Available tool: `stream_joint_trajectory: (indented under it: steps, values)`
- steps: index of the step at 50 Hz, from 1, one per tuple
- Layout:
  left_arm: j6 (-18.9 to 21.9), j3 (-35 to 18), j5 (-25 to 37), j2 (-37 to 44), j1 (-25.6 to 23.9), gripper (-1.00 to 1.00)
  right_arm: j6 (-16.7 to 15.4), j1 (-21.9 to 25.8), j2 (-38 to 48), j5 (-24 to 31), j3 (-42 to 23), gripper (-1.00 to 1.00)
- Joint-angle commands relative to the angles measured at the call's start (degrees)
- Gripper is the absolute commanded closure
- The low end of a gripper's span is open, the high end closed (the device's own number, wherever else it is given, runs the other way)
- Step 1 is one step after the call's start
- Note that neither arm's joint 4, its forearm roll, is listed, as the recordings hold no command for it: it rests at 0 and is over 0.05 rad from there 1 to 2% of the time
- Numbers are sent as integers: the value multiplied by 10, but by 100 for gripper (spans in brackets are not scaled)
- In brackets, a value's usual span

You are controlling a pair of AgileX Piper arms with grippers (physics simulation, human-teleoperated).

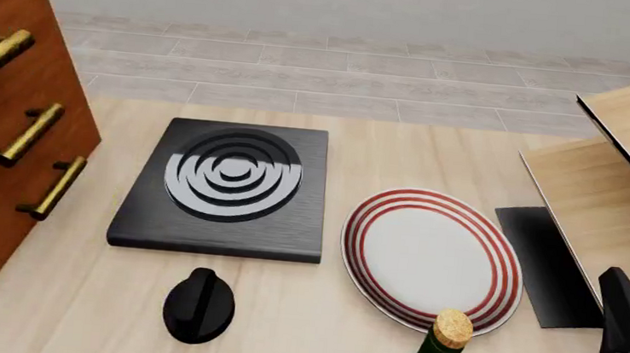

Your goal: Put the bowl on the top of the cabinet.

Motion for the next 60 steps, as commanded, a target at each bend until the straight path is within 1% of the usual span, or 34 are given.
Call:
stream_joint_trajectory:
  steps: [1, 3, 4, 5, 6, 7, 9, 10, 11, 19, 20, 21, 22, 23, 32, 38, 42, 50, 54, 60]
  values:
    - [-42, -13, -35, 50, 57, 100, 0, 0, 0, 0, 0, -100]
    - [-65, -8, -41, 56, 63, 100, 0, 0, 0, 0, 0, -100]
    - [-63, -12, -51, 56, 80, 100, 0, 0, 0, 0, 0, -100]
    - [-78, -12, -45, 66, 79, 100, 0, 0, 0, 0, 0, -100]
    - [-83, -14, -41, 75, 79, 100, 0, 0, 0, 0, 0, -100]
    - [-72, -19, -47, 73, 84, 100, 0, 0, 0, 0, 0, -100]
    - [-76, -19, -51, 78, 91, 100, 0, 0, 0, 0, 0, -100]
    - [-87, -20, -48, 86, 92, 100, 0, 0, 0, 0, 0, -100]
    - [-82, -22, -50, 84, 92, 100, 0, 0, 0, 0, 0, -100]
    - [-104, -23, -52, 116, 110, 100, 0, 0, 0, 0, 0, -100]
    - [-104, -23, -59, 118, 118, 100, 0, 0, 0, 0, 0, -100]
    - [-95, -29, -62, 122, 130, 100, 0, 0, 0, 0, 0, -100]
    - [-114, -23, -54, 130, 122, 100, 0, 0, 0, 0, 0, -100]
    - [-107, -26, -57, 127, 125, 100, 0, 0, 0, 0, 0, -100]
    - [-106, -39, -61, 151, 146, 100, 0, 0, 0, 0, 0, -100]
    - [-100, -46, -55, 159, 139, 100, 0, 0, 0, 0, 0, -100]
    - [-100, -48, -56, 173, 147, 100, 0, 0, 0, 0, 0, -100]
    - [-98, -52, -54, 182, 148, 100, 0, 0, 0, 0, 0, -100]
    - [-91, -58, -56, 197, 159, 100, 0, 0, 0, 0, 0, -100]
    - [-87, -61, -56, 205, 161, 100, 0, 0, 0, 0, 0, -100]
